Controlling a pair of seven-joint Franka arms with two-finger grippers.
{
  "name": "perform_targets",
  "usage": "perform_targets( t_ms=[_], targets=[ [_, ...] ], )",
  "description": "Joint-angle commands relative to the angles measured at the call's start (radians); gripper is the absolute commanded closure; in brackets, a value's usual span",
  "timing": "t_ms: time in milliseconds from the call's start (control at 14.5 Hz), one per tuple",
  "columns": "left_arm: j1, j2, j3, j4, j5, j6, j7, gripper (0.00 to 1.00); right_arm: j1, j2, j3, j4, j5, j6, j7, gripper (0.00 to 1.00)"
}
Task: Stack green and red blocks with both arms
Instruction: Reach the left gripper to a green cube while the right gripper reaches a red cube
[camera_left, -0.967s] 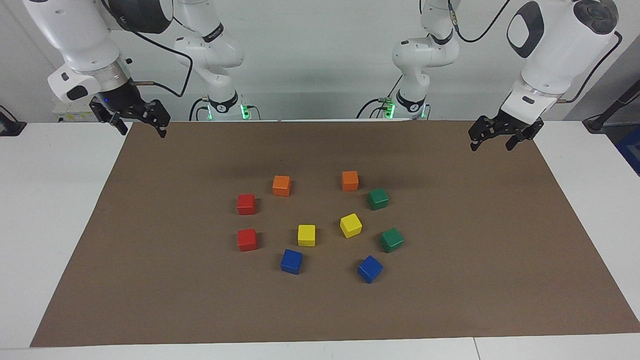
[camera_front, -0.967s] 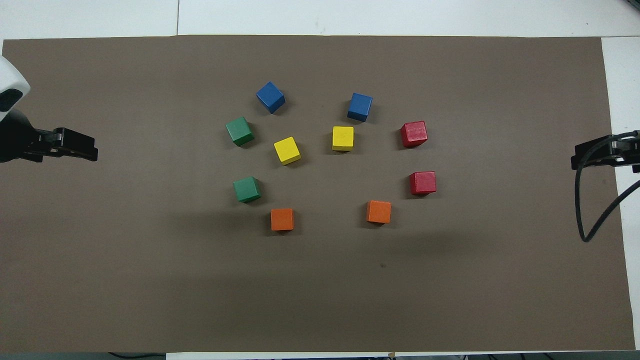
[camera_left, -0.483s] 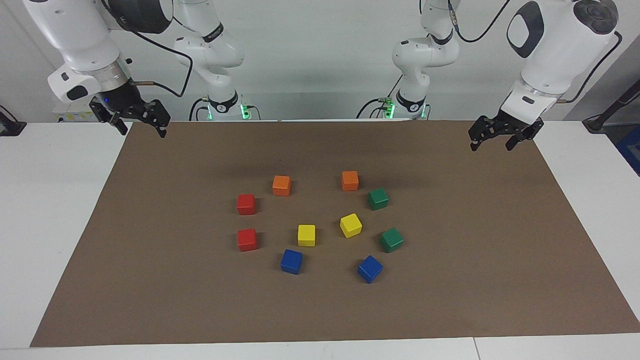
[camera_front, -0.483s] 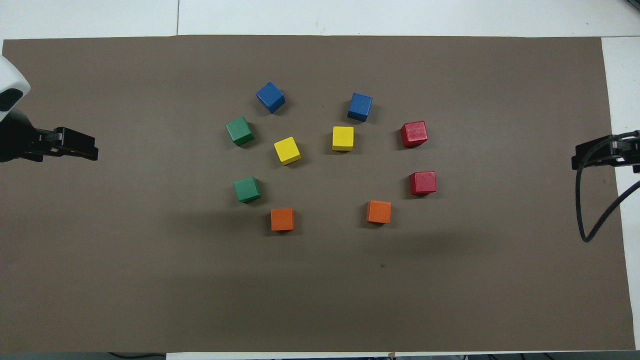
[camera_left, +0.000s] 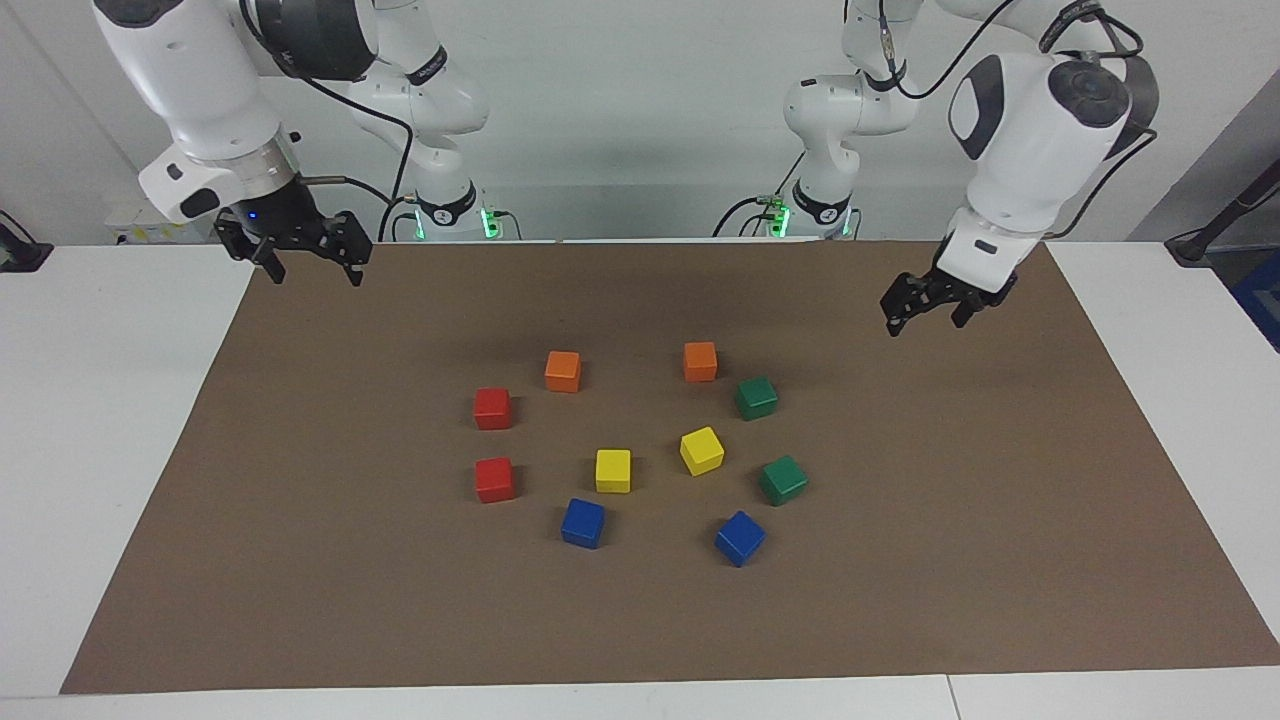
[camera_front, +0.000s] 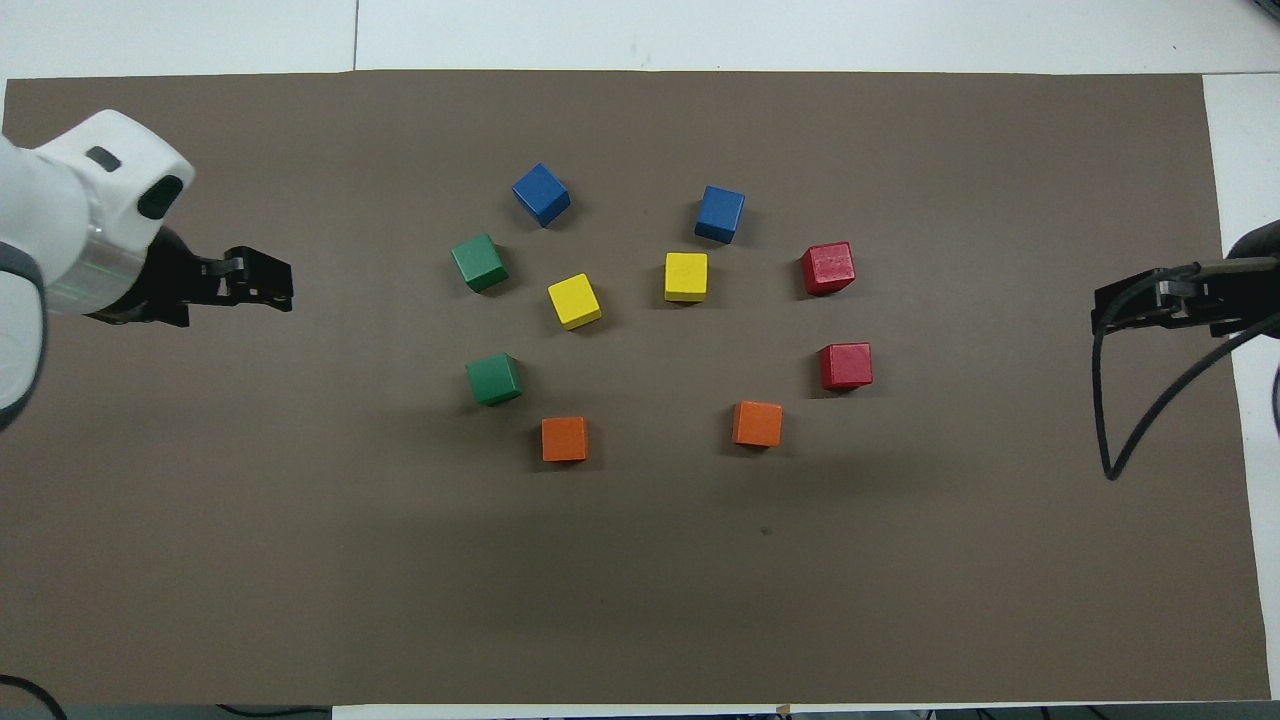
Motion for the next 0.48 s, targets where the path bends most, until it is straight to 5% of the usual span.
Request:
perform_targets(
  t_ms=[0, 207, 414],
  targets=[
    [-0.093, 0.029, 0.011, -0.088, 0.009, 0.135, -0.159, 0.00, 0.043, 0.034, 0.004, -0.010, 0.007, 0.056, 0.060, 0.00],
    [-0.137, 0.000, 0.009, -0.239, 0.007, 0.260, -0.210, 0.00, 0.078, 0.083, 0.004, -0.011, 0.021, 0.100, 0.098, 0.00],
    [-0.202, 0.048, 0.009, -0.248, -0.002, 0.309, -0.407, 0.00, 0.107, 0.137, 0.004, -0.019, 0.021, 0.145, 0.138, 0.00]
  ],
)
